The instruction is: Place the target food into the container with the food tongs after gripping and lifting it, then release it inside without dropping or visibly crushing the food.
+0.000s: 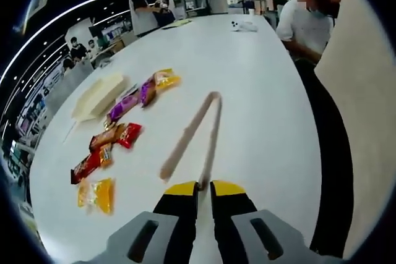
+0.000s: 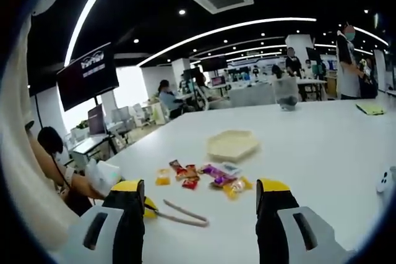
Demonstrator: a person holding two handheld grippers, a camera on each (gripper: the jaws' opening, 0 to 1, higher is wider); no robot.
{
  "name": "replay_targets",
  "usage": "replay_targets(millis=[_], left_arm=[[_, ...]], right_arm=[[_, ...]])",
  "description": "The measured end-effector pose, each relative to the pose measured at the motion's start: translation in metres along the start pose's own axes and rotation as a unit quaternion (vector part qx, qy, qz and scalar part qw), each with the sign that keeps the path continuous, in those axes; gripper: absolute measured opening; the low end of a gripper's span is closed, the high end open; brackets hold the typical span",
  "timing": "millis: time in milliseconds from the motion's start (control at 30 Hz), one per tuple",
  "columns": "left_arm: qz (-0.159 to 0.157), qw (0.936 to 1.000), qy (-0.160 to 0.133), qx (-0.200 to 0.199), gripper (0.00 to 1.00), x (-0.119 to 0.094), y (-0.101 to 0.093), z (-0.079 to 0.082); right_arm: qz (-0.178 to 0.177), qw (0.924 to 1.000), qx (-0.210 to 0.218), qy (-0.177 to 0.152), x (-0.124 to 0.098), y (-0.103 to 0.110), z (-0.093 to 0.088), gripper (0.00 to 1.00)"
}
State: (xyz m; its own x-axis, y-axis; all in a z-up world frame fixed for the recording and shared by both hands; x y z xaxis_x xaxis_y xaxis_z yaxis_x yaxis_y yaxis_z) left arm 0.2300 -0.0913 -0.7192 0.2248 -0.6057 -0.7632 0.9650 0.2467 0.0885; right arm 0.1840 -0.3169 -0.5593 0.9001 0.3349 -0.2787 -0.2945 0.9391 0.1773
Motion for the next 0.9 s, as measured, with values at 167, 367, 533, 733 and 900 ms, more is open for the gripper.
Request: replay_targets(millis=[167,367,533,733,900], left_arm=[[-0.003,1.0,0.004,0.007,0.04,0.0017,0.0016,-0.0007],[-0.007,0.9999,0.005,0.006,0.03,0.0023,0.0029,0.0001],[-0.009,0.9999,0.005,0.004,0.03,0.0018,0.0026,-0.0003],[-0.012,0.9997,0.006,-0.02,0.03,0.0019,0.0048,-0.0003],[-0.012,0.9998,0.011,-0.007,0.03,0.0022,0.003,0.0001]], right_arm=[[-0.003,1.0,0.002,0.001,-0.0015,-0.0005,-0.0009,0.74],[-0.007,1.0,0.004,0.003,-0.0031,-0.002,-0.002,0.74],[-0.008,0.9999,0.006,0.005,-0.0021,-0.0024,-0.0024,0.74],[-0.007,0.9999,0.007,0.007,0.0002,-0.0027,-0.0033,0.74],[-0.007,0.9999,0.008,0.009,0.0011,-0.003,-0.0041,0.74]])
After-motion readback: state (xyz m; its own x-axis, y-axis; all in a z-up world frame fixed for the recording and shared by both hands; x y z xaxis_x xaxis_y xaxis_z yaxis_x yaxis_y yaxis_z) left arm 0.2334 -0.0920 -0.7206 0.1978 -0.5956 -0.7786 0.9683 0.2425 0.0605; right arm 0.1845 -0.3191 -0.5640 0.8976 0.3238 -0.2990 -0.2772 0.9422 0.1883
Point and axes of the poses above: the point that each gripper's makers call its tool centre point, and the gripper's own axes: x roughly forward along the fingers, y roughly to its left, z roughly out of its top, the point moved 5 cm from there along -x, roughly backward along the fingers, and after that the axes turned 6 degrees about -z, right-handed, at the moved point
